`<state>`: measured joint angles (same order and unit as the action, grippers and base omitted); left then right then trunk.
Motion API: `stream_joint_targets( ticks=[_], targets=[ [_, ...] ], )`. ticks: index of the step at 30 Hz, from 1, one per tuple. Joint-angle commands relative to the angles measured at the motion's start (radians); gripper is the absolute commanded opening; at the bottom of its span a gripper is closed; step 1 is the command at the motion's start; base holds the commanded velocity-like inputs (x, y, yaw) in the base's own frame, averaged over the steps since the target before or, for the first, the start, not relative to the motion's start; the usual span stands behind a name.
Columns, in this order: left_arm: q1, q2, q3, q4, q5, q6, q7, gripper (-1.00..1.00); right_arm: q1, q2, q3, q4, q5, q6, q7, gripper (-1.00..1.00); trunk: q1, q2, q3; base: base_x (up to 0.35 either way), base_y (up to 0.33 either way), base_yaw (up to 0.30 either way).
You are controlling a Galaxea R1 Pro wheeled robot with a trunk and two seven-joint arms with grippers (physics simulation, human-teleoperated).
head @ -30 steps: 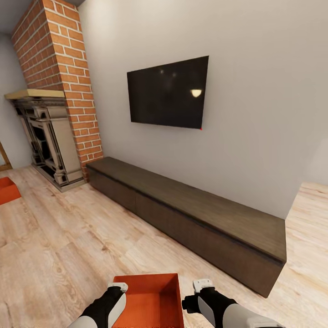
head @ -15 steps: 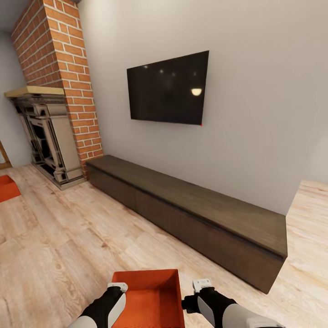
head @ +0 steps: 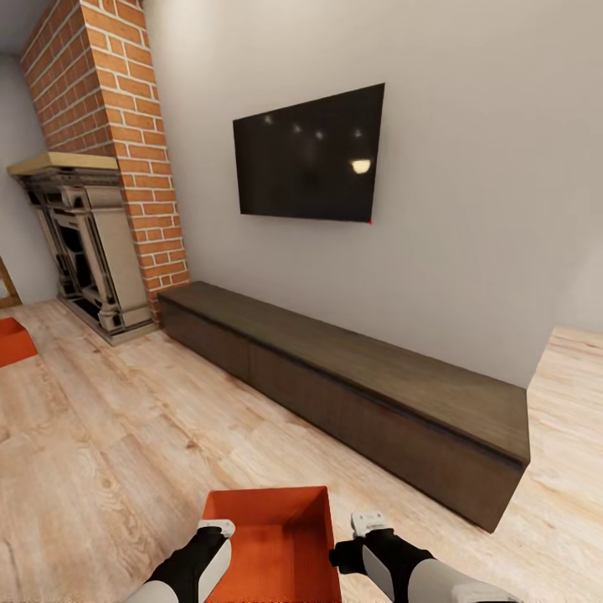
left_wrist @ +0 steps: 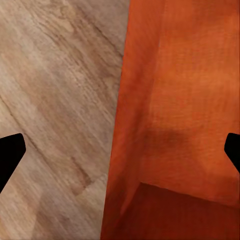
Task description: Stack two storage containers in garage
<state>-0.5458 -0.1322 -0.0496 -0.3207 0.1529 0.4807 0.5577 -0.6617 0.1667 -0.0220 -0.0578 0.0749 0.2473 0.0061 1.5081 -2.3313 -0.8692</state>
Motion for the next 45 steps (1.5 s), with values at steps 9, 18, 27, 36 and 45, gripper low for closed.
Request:
stream_joint_targets(
  ticks=[9, 18, 27, 36, 45],
  targets=[
    [0.000, 0.002, -0.006, -0.003, 0.010, 0.004, 0.007, 1.00, 0.001, 0.000, -0.003, -0.002, 0.008, 0.001, 0.010, 1.00, 0.034, -0.064, -0.029, 0.000, 0.000, 0.000],
    [0.000, 0.001, -0.006, -0.003, 0.010, 0.004, 0.007, 1.00, 0.001, -0.001, -0.003, -0.002, 0.008, 0.000, 0.009, 1.00, 0.069, -0.127, -0.057, 0.000, 0.000, 0.000],
    [0.000, 0.001, -0.006, -0.003, 0.010, 0.004, 0.007, 1.00, 0.001, -0.001, -0.003, -0.002, 0.008, 0.000, 0.010, 1.00, 0.093, -0.169, -0.088, 0.000, 0.000, 0.000],
    [0.000, 0.001, -0.006, -0.003, 0.010, 0.004, 0.007, 1.00, 0.001, -0.001, -0.003, -0.002, 0.008, 0.000, 0.010, 1.00, 0.097, -0.171, -0.123, 0.000, 0.000, 0.000],
    [0.000, 0.002, -0.006, -0.004, 0.010, 0.004, 0.007, 1.00, 0.001, -0.001, -0.003, -0.002, 0.008, 0.000, 0.011, 1.00, 0.101, -0.174, -0.157, 0.000, 0.000, 0.000]
  ],
)
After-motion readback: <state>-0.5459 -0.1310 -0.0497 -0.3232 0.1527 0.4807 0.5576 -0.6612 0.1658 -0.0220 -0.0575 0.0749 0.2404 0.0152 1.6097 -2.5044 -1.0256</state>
